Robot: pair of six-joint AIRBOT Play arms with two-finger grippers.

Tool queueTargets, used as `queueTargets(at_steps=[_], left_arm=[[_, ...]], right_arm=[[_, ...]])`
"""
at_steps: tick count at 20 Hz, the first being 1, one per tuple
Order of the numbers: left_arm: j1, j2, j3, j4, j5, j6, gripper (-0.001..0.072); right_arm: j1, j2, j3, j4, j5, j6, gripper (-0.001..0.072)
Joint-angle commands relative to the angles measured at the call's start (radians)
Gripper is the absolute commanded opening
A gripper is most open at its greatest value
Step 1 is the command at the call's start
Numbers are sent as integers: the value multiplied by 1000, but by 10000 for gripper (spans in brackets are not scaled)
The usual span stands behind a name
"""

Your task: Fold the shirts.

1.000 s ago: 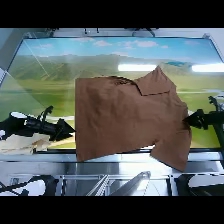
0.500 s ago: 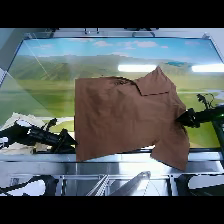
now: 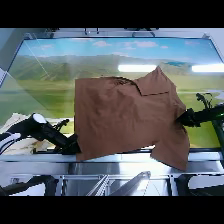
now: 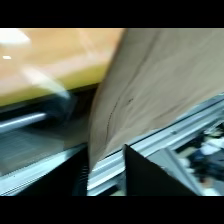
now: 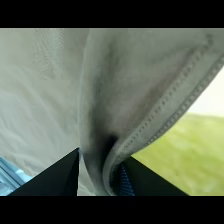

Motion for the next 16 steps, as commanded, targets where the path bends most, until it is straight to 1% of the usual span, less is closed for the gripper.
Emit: queueTargets(at_steps=[1, 3, 6, 8, 10, 13, 16], left_arm=[[-172, 0, 81, 12, 96, 13, 26], [-220, 0, 132, 12, 76, 43, 26], [-198, 0, 167, 12, 61, 50, 26], [-156, 0, 159, 8, 74, 51, 26], [-110, 0, 132, -20, 86, 77, 26], [-17, 0, 119, -11, 84, 96, 25], [101, 1, 119, -16, 84, 111, 25]], right_arm=[[-5, 15, 1, -83, 34, 2, 341], [-31, 26, 2, -90, 56, 2, 341], [-119, 45, 2, -132, 60, 17, 342], [-177, 44, -5, -124, 57, 18, 342], [-204, 44, -34, -86, 37, 15, 342], [-188, 44, -84, -17, 4, -18, 342], [-181, 44, -90, -18, -1, -21, 342]])
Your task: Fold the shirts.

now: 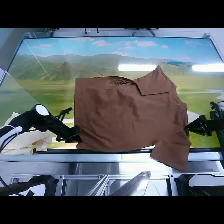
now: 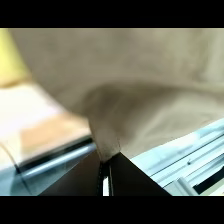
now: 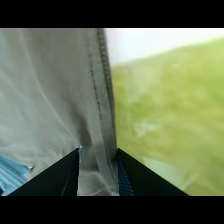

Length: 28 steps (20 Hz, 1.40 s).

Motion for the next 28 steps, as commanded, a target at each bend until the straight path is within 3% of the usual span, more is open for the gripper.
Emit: queueTargets(at_steps=[1, 4, 10, 11, 12, 15, 17, 20, 23, 26, 28], left_arm=[[117, 0, -4, -11, -2, 37, 26], [130, 0, -4, -65, 0, 93, 26], [131, 0, -3, -106, 9, 117, 25], [131, 0, -3, -106, 13, 117, 25], [131, 0, -3, -106, 18, 117, 25], [131, 1, 1, -135, -19, 136, 25], [142, 11, 45, -247, -128, 205, 25], [204, 115, 163, -411, -245, 228, 24], [307, 294, 307, -702, -397, 282, 25], [412, 476, 477, -995, -429, 292, 25], [517, 560, 612, -1098, -428, 291, 25]], right_arm=[[1, -1, -16, 21, -34, -13, 342], [23, -1, -42, 32, -52, -13, 341], [114, -1, -83, 55, -79, -13, 340], [121, -1, -83, 76, -70, -13, 297], [129, -1, -83, 101, -52, -13, 9], [133, 20, -68, 167, 1, -13, 17], [131, 80, -34, 266, 49, -18, 17], [129, 213, 93, 443, 170, -12, 17], [115, 375, 215, 774, 287, 7, 17], [102, 557, 288, 1067, 308, 7, 17], [82, 673, 330, 1136, 293, 10, 17]])
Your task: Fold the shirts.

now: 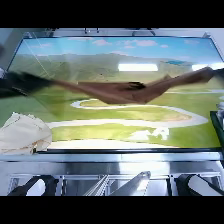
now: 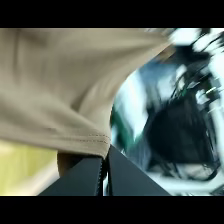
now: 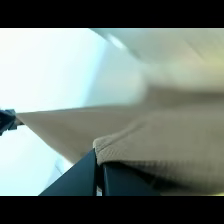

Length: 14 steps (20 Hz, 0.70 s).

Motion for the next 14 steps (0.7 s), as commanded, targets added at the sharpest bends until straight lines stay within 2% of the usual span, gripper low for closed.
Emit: queueTargets(at_steps=[1, 5, 7, 10, 14], left_arm=[[186, 164, 223, -291, -35, 16, 25], [496, 187, 383, -442, 4, -17, 25], [536, 118, 438, -446, 4, -29, 25], [421, -15, 449, -322, -18, -40, 25], [95, -201, 369, 10, 13, -28, 25]], right_arm=[[-42, 205, 97, 240, 16, 8, 17], [-176, 317, 226, 239, -80, 11, 17], [-186, 291, 279, 220, -112, 23, 17], [-113, 198, 284, 31, -235, 18, 17], [151, -21, 284, -210, -349, -23, 17]])
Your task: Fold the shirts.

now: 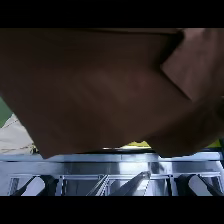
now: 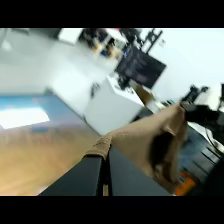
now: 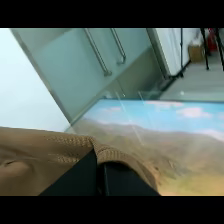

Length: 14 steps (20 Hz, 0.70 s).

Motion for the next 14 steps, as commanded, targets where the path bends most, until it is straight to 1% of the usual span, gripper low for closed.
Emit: queueTargets(at_steps=[1, 3, 5, 7, 9, 12, 14], left_arm=[[-240, -166, -85, 288, 50, 19, 25], [-319, -267, -166, 408, 184, 50, 25], [-347, -391, -201, 460, 301, 113, 25], [-347, -544, -155, 457, 312, 139, 25], [-347, -695, -58, 456, 299, 137, 25], [-357, -863, 103, 457, 283, 112, 25], [-359, -942, 208, 457, 272, 70, 25]], right_arm=[[210, -199, 8, -248, -131, -24, 17], [303, -355, 8, -300, -204, -25, 17], [355, -508, 8, -299, -279, -26, 17], [381, -643, 8, -293, -359, -26, 16], [386, -752, 10, -267, -414, -28, 17], [369, -863, 14, -154, -454, -87, 17], [354, -899, 19, -107, -450, -116, 17]])
